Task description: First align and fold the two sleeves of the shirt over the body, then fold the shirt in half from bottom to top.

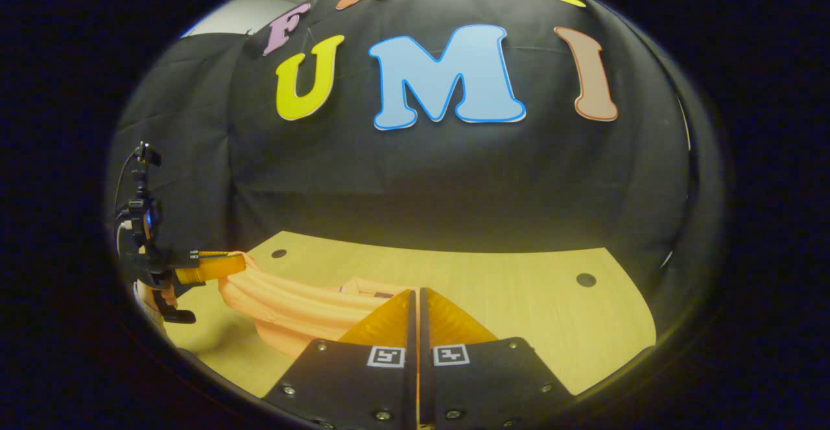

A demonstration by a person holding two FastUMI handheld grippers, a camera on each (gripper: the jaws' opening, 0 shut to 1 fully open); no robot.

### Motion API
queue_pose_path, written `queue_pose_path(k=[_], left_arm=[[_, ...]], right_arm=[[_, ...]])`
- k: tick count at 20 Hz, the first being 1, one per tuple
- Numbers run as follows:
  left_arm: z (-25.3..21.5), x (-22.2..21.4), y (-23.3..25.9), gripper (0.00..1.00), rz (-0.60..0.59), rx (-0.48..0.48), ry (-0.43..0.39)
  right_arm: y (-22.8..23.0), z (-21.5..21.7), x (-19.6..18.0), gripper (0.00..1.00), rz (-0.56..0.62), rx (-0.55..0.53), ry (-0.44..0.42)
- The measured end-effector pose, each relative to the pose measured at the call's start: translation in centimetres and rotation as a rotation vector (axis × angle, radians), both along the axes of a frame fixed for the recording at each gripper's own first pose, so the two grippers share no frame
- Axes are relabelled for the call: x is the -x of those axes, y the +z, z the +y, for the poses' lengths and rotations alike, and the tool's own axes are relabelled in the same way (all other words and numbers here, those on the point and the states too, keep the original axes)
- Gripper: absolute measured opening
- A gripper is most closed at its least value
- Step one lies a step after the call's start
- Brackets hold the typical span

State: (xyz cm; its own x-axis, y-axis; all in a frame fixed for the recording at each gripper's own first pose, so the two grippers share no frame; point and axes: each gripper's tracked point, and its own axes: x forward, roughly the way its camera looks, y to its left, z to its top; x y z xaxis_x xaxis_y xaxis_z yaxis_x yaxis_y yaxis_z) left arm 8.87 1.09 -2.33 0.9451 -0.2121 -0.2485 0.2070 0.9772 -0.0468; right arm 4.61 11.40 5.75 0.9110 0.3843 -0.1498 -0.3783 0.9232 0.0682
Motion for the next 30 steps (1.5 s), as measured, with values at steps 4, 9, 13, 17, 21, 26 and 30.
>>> queue_pose_path(k=[4, 9, 13, 17, 21, 26, 30], left_arm=[[0.2, -5.3, -1.6, 0.06, 0.02, -0.009, -0.004], [0.8, -12.0, -5.3, 0.06, 0.036, -0.045, 0.003], [0.3, -15.5, -7.3, 0.05, 0.02, -0.103, -0.004], [0.4, -17.1, -10.2, 0.05, 0.043, -0.128, -0.006], [1.4, -17.7, -12.6, 0.05, 0.075, -0.097, 0.014], [1.5, -18.0, -13.8, 0.06, 0.081, -0.082, 0.034], [1.6, -17.7, -14.4, 0.1, 0.106, -0.121, 0.034]], right_arm=[[-0.1, 0.6, -5.4, 0.02, 0.008, -0.027, -0.025], [-2.7, 1.5, -11.4, 0.02, 0.044, -0.061, -0.051], [-5.8, 2.6, -15.2, 0.02, 0.089, -0.092, -0.072], [-9.9, 2.8, -17.3, 0.02, 0.142, -0.073, -0.096], [-12.2, 2.7, -18.3, 0.02, 0.178, -0.09, -0.106], [-13.6, 2.9, -18.7, 0.0, 0.198, -0.059, -0.125], [-13.7, 3.0, -18.7, 0.04, 0.204, -0.058, -0.126]])
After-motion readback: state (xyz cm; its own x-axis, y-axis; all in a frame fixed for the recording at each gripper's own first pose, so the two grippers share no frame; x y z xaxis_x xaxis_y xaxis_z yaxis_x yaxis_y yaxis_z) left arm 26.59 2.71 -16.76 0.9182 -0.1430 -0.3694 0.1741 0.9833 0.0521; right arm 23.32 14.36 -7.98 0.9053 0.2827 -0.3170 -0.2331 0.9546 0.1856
